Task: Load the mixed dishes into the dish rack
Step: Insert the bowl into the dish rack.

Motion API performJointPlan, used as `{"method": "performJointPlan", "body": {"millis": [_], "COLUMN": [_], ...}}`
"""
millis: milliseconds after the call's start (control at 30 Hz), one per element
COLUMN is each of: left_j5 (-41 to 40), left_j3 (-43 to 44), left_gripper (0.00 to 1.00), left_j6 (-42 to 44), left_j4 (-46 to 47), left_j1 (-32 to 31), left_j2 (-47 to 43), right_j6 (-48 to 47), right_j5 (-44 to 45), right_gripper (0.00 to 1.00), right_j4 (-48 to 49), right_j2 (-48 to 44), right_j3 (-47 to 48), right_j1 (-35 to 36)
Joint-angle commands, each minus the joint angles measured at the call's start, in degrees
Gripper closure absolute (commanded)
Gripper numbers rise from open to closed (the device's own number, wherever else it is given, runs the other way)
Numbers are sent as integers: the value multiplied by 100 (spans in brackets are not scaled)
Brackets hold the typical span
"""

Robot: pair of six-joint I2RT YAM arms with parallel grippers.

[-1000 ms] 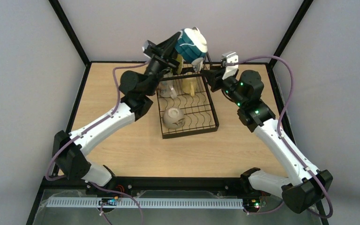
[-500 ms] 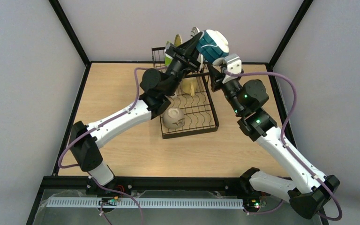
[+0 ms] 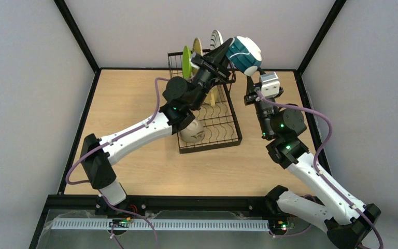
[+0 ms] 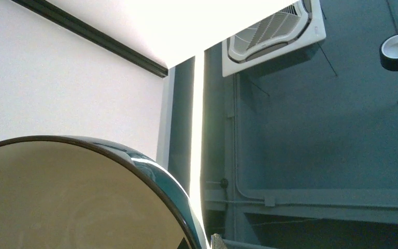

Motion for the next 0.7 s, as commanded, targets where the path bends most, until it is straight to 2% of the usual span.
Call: {"method": "performJointPlan", "body": {"millis": [0,667], "left_j5": [-256,-255], "left_j3": [331,670], "left_gripper": [98,98], "left_j6": [-718,-836], "left_j4": [113,-146], "left_j1": [-93,-260], "left_j2": [17,359], "right_j6": [-511,-768], "right_j5": [264,314], "right_gripper": [25,24], "right_j4": [708,1367], "right_j2": [-83,-130], "right_j3": [-73,-86], "right_j1": [36,40]}}
